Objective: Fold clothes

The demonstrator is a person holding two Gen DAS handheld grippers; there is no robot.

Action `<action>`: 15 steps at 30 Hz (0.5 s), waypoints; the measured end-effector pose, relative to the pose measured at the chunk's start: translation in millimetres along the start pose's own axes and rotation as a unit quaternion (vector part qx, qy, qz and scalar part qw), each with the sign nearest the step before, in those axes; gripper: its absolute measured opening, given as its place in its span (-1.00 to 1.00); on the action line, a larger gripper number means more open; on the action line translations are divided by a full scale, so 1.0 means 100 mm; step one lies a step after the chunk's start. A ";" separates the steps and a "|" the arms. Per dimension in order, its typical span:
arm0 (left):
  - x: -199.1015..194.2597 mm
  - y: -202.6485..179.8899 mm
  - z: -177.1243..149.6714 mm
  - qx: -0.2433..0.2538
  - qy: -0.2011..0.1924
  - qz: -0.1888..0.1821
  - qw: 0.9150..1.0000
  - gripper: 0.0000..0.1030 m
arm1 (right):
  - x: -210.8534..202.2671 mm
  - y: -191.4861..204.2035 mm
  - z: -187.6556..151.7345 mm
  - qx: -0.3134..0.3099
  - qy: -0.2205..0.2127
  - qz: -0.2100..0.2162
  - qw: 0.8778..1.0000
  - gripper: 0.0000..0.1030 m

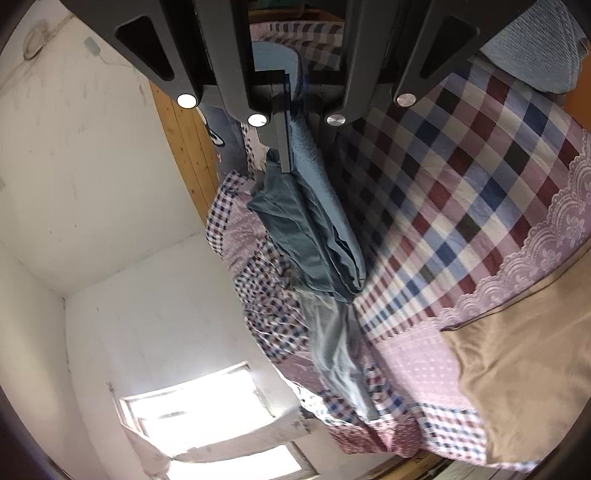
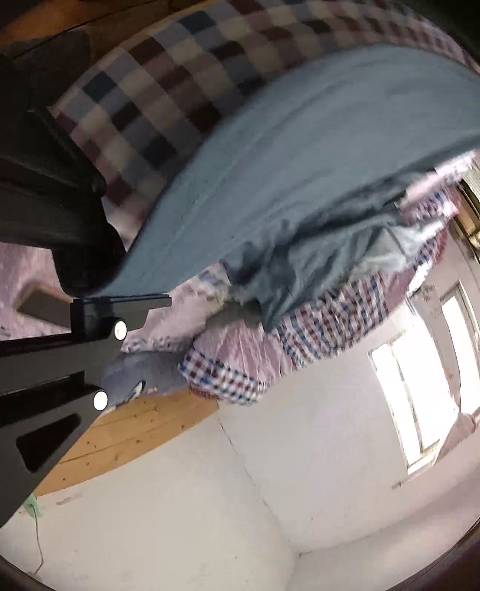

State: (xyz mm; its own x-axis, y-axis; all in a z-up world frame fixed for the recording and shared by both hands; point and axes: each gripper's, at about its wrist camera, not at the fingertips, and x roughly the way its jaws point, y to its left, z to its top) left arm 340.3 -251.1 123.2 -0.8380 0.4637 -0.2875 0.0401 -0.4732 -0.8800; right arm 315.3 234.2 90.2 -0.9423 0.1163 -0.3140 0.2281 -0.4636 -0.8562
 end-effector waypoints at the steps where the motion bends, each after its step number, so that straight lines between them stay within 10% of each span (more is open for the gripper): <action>1: -0.02 -0.06 -0.01 0.007 0.002 -0.004 1.000 -0.96 | -0.06 -0.12 0.03 0.010 -0.004 -0.004 1.000 -1.00; 15: -0.63 -0.75 -0.15 0.083 0.020 -0.041 0.995 -0.96 | -1.03 -1.08 0.20 0.120 -0.049 -0.032 0.991 -1.00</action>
State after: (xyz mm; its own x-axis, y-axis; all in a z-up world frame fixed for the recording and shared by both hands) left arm 397.9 -233.7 201.3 -0.8119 0.5340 -0.2359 -0.1208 -0.5490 -0.8271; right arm 383.2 254.5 223.1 -0.9750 0.0708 -0.2105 0.1138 -0.6550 -0.7471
